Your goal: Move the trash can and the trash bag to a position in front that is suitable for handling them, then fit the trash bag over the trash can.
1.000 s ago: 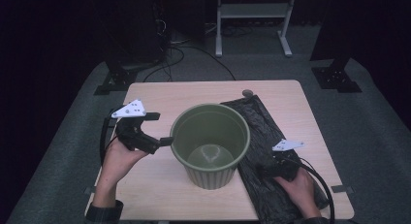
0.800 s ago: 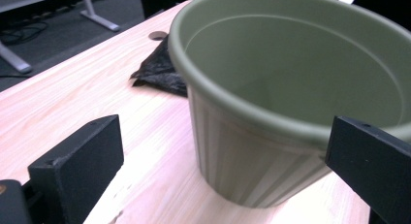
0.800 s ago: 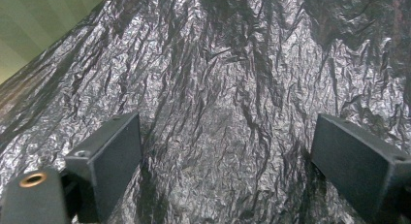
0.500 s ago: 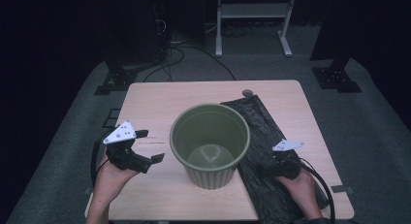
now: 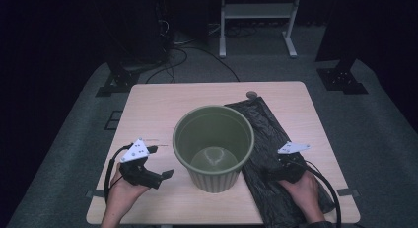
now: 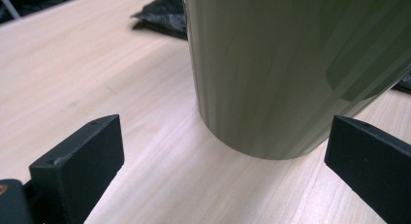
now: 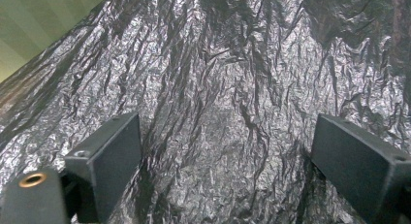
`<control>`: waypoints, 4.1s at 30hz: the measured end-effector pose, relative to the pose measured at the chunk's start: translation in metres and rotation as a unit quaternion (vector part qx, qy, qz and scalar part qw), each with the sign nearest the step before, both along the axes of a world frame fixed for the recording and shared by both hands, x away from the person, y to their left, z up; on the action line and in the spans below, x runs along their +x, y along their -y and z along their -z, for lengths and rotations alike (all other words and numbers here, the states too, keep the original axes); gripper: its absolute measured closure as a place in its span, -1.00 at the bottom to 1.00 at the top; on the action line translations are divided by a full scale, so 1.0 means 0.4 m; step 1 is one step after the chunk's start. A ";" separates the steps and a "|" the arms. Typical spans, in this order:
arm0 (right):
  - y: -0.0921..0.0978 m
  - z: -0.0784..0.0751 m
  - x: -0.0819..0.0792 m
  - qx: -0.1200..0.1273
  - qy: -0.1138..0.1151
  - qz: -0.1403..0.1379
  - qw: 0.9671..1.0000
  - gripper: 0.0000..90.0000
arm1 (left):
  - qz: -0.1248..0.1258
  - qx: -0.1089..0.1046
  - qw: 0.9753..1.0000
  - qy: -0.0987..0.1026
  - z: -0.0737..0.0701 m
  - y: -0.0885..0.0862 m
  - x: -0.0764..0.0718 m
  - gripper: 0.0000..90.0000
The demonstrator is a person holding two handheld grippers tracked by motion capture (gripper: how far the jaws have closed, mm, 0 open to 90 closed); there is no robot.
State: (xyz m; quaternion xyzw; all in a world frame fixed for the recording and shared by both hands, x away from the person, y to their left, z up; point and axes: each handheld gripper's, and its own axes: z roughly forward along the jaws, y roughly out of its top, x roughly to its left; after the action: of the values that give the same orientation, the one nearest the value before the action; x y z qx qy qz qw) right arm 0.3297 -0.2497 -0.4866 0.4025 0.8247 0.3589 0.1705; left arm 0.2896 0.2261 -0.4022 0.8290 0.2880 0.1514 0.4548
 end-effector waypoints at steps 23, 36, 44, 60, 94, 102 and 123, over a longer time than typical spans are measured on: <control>0.000 0.000 0.000 0.000 0.000 0.000 1.000 -0.79 | -0.026 0.063 0.997 -0.041 0.174 0.021 0.036 -1.00; 0.000 0.000 0.000 0.000 0.000 0.000 1.000 -0.79 | -0.020 0.086 0.994 -0.057 0.203 0.024 0.043 -1.00; -0.001 -0.002 -0.001 -0.003 -0.004 0.001 1.000 -0.79 | -0.020 0.086 0.994 -0.057 0.203 0.024 0.043 -1.00; 0.058 -0.057 -0.001 -0.003 0.003 0.020 1.000 -0.78 | -0.020 0.086 0.994 -0.057 0.203 0.024 0.043 -1.00; 0.126 -0.025 0.097 0.031 -0.053 0.031 0.998 -0.75 | -0.020 0.087 0.994 -0.057 0.203 0.024 0.043 -1.00; 0.055 -0.026 0.100 0.020 -0.061 -0.003 0.998 -0.76 | -0.020 0.087 0.994 -0.057 0.203 0.024 0.043 -1.00; -0.077 -0.029 0.118 0.057 -0.079 -0.067 0.993 -0.76 | -0.019 0.087 0.994 -0.056 0.203 0.024 0.043 -1.00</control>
State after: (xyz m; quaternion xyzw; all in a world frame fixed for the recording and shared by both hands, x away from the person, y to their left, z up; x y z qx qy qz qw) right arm 0.3770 -0.2191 -0.4752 0.3829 0.8389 0.3826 0.0570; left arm 0.3066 0.2164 -0.4835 0.8669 0.3149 0.1375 0.3612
